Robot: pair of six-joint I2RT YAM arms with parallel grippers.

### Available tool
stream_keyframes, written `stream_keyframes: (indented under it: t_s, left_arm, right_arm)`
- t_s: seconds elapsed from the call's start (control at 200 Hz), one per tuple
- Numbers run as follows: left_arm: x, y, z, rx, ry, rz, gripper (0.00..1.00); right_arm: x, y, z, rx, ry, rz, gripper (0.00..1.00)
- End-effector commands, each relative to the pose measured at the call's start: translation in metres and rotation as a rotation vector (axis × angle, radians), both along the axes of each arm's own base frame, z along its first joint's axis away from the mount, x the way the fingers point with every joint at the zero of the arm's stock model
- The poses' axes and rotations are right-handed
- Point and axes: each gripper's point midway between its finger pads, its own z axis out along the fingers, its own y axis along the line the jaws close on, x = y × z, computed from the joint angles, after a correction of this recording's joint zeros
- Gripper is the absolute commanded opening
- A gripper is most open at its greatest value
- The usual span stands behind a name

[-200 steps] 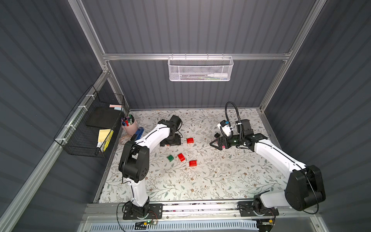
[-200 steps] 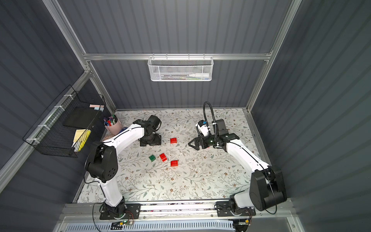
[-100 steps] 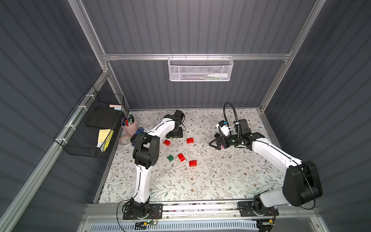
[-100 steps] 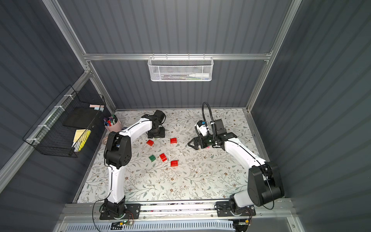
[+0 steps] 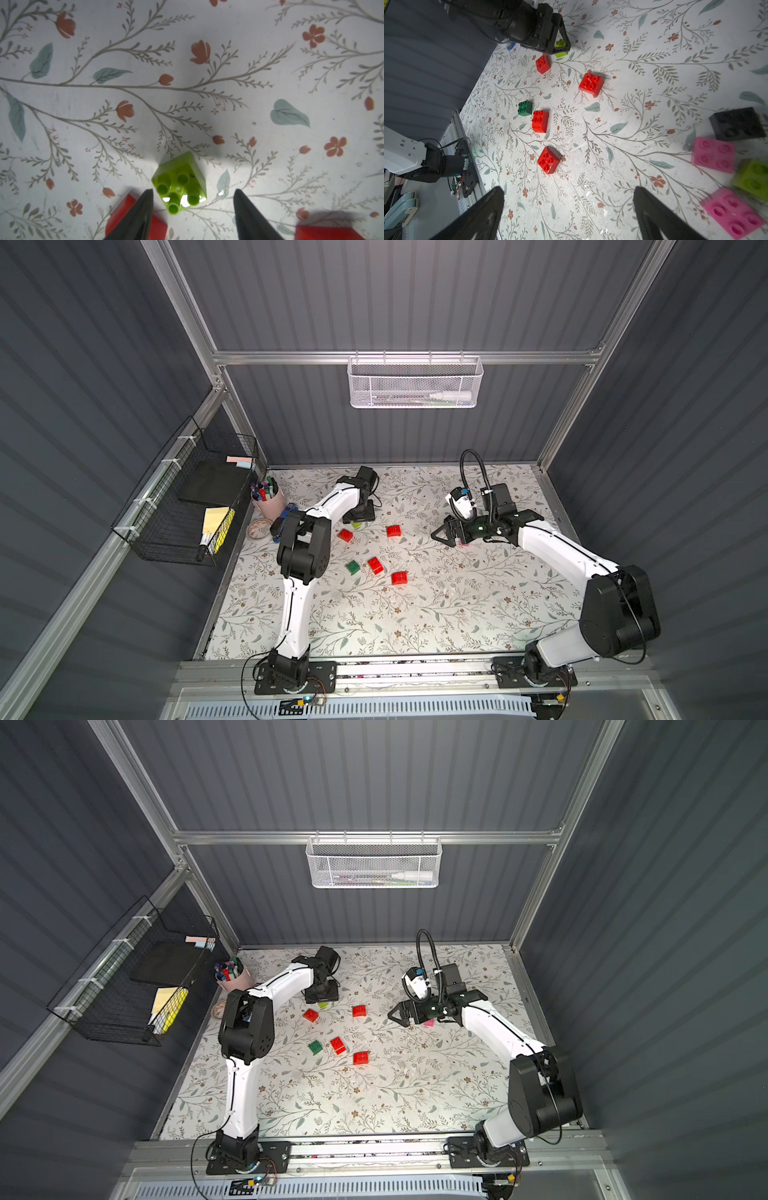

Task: Assemble the letter s with lego
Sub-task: Pick up the lego brick from the center of the board.

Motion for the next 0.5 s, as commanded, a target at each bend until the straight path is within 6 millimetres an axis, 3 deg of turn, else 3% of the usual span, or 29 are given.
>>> stream_keyframes:
  t_s: [0.0, 0.495]
  left_arm:
    - [0.003, 0.001, -0.01, -0.013, 0.017, 0.022, 0.62]
    - [0.009, 0.003, -0.024, -0.011, 0.031, 0.001, 0.49]
  right_arm:
    - [0.003, 0.002, 0.003, -0.004, -0.011, 0.013, 0.99]
    - [0.007, 0.005, 0.002, -0.003, 0.005, 0.015, 0.99]
